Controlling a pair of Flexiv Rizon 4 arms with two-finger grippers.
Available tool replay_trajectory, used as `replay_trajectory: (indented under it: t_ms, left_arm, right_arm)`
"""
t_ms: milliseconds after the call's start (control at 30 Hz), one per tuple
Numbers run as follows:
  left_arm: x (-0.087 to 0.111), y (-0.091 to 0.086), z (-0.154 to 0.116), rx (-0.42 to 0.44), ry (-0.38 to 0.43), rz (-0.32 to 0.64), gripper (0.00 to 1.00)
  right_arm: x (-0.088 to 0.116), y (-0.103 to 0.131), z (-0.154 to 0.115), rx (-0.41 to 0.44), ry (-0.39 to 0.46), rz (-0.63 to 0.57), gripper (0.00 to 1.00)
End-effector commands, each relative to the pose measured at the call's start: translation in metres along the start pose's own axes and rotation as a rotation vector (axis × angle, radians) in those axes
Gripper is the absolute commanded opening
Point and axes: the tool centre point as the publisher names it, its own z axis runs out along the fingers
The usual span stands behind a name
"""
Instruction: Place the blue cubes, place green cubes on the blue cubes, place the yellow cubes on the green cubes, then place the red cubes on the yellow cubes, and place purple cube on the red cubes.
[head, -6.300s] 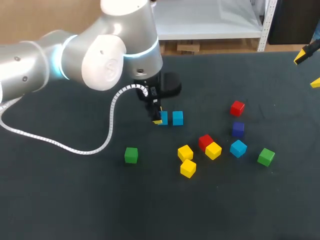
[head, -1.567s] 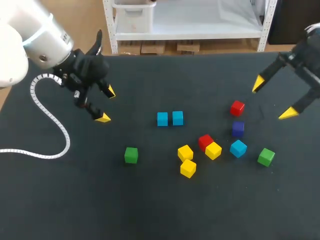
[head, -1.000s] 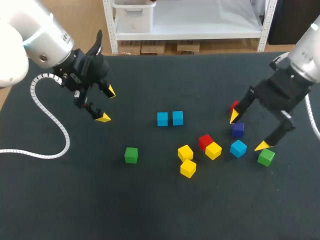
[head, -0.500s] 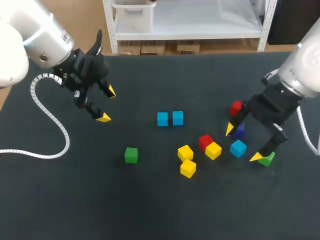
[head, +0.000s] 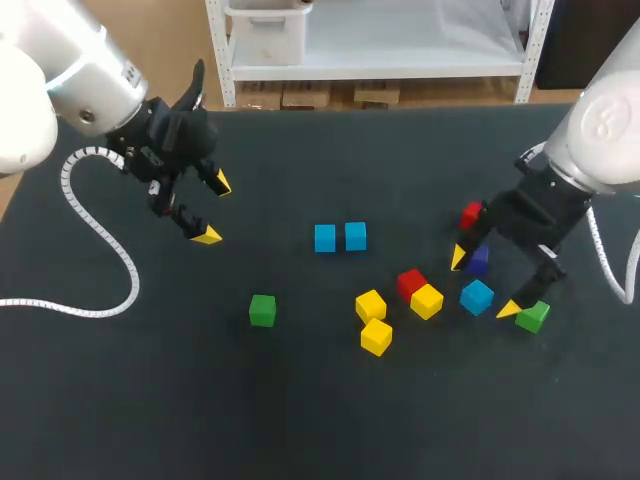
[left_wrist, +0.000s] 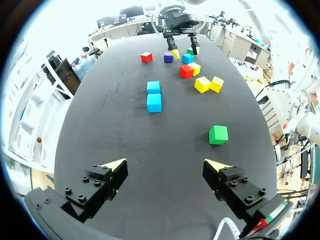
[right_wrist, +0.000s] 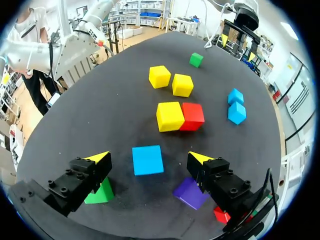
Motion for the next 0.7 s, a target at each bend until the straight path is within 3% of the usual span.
replay_trajectory:
  t_ms: [33, 433, 500, 633, 700]
  left_arm:
    - [0.0005, 0.0017, 0.0003, 0.002, -0.001, 0.002, 1.00]
    - [0.0005, 0.0017, 0.0003, 0.002, -0.001, 0.002, 1.00]
    - [0.0005, 0.0017, 0.0003, 0.002, -0.001, 0.002, 1.00]
    - [0.0005, 0.0017, 0.0003, 0.002, -0.001, 0.002, 1.00]
    - [0.0005, 0.0017, 0.0003, 0.002, -0.001, 0.002, 1.00]
  right_arm:
    - [0.0022, -0.0002, -0.0026, -0.001, 0.001, -0.001, 1.00]
    - [0.0025, 0.0019, -0.0019, 0.000, 0.001, -0.004, 0.99]
    - [0.0027, 0.0022, -0.0012, 0.002, 0.000, -0.004, 0.88]
    - [0.0028, 0.0020, 0.0005, 0.002, -0.001, -0.007, 0.51]
    - [0.0027, 0.0017, 0.0007, 0.002, -0.002, -0.010, 0.47]
